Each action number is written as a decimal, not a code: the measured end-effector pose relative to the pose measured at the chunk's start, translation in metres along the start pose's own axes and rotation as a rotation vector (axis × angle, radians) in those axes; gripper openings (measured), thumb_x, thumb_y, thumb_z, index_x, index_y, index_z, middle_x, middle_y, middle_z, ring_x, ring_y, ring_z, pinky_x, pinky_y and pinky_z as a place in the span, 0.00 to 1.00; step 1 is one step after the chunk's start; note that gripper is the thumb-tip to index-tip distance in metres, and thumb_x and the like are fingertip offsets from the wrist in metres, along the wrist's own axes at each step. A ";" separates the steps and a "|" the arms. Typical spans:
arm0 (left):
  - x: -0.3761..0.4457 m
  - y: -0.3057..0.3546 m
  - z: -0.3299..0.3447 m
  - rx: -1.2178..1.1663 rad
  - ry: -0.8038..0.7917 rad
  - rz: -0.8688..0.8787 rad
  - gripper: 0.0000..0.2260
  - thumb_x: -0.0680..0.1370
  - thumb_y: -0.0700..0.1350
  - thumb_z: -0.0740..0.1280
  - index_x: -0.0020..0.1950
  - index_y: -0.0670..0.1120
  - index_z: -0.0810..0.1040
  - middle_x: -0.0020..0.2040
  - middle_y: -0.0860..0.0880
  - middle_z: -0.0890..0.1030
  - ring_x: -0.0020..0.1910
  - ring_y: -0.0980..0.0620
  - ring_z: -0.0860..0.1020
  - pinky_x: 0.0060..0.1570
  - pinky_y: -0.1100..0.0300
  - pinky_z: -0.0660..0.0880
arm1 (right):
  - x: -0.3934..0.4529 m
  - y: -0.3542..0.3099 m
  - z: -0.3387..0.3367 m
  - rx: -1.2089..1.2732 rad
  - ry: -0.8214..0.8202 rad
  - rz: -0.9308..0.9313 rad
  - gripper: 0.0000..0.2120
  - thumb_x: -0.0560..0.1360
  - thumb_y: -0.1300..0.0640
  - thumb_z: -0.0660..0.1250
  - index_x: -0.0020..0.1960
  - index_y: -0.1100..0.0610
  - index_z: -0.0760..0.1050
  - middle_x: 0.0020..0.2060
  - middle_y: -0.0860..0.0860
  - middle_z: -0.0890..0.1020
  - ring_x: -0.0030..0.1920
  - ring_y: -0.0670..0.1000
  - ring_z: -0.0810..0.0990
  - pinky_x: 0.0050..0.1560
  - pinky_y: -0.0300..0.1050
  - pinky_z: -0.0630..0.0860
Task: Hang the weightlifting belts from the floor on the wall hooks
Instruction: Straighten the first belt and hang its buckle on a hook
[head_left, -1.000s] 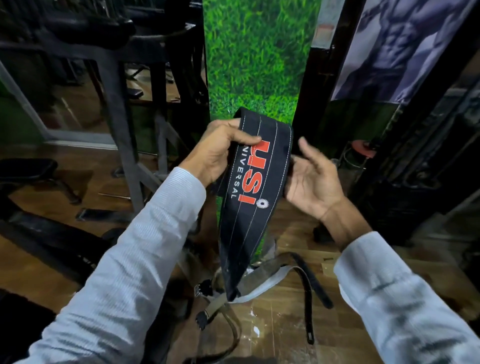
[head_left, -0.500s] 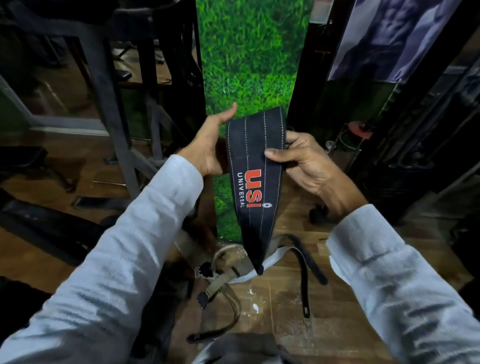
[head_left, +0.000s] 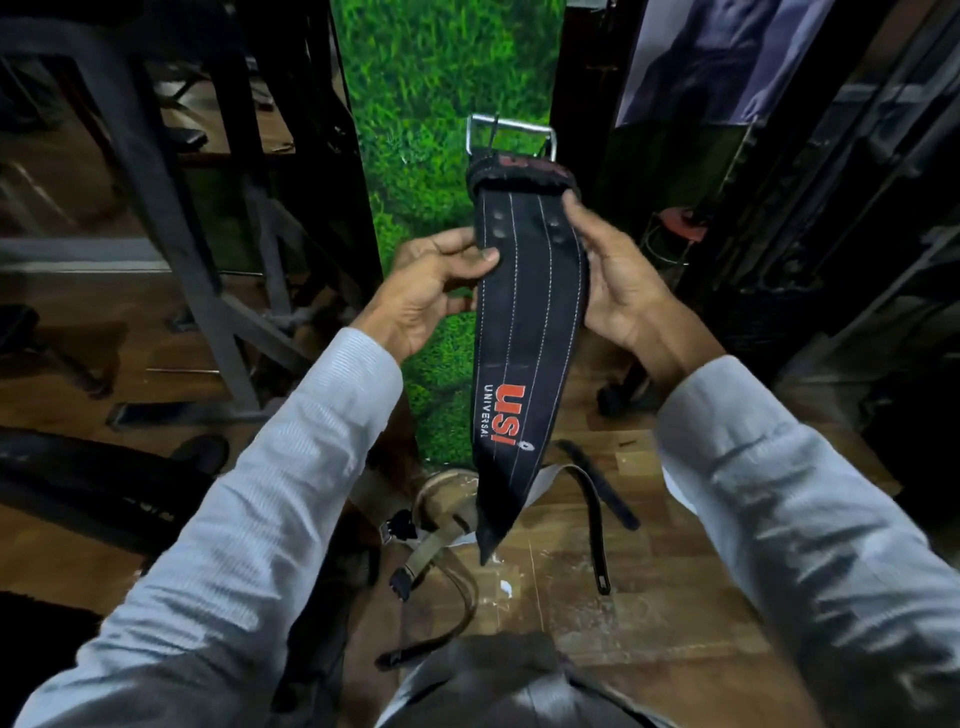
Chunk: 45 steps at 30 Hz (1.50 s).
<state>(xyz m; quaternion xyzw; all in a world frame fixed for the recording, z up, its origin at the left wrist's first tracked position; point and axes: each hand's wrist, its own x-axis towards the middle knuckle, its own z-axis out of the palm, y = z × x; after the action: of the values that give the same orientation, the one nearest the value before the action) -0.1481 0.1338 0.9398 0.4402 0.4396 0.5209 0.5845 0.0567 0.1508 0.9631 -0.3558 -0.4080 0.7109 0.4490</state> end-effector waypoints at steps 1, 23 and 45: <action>-0.003 -0.001 0.000 0.005 -0.008 0.008 0.27 0.71 0.41 0.77 0.70 0.39 0.79 0.62 0.41 0.80 0.56 0.47 0.80 0.49 0.52 0.80 | 0.005 -0.001 0.003 -0.006 0.016 0.006 0.27 0.80 0.48 0.69 0.72 0.64 0.75 0.67 0.65 0.80 0.67 0.63 0.79 0.68 0.60 0.77; 0.026 0.057 0.014 -0.100 0.482 0.064 0.11 0.81 0.46 0.72 0.52 0.38 0.83 0.48 0.42 0.88 0.45 0.44 0.87 0.49 0.44 0.85 | 0.018 -0.003 -0.002 -0.188 -0.081 -0.120 0.26 0.69 0.65 0.64 0.67 0.63 0.78 0.52 0.52 0.86 0.51 0.48 0.83 0.57 0.46 0.76; -0.003 0.040 0.019 0.054 0.342 0.347 0.11 0.84 0.41 0.67 0.41 0.43 0.81 0.30 0.55 0.83 0.28 0.60 0.79 0.29 0.66 0.74 | 0.027 -0.049 0.082 -0.539 0.196 -0.294 0.47 0.48 0.37 0.88 0.61 0.56 0.80 0.49 0.50 0.89 0.47 0.50 0.89 0.52 0.53 0.86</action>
<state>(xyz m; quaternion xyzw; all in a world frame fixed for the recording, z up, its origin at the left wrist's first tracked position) -0.1389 0.1329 0.9830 0.4301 0.4638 0.6683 0.3914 -0.0068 0.1677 1.0374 -0.4657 -0.5837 0.4670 0.4736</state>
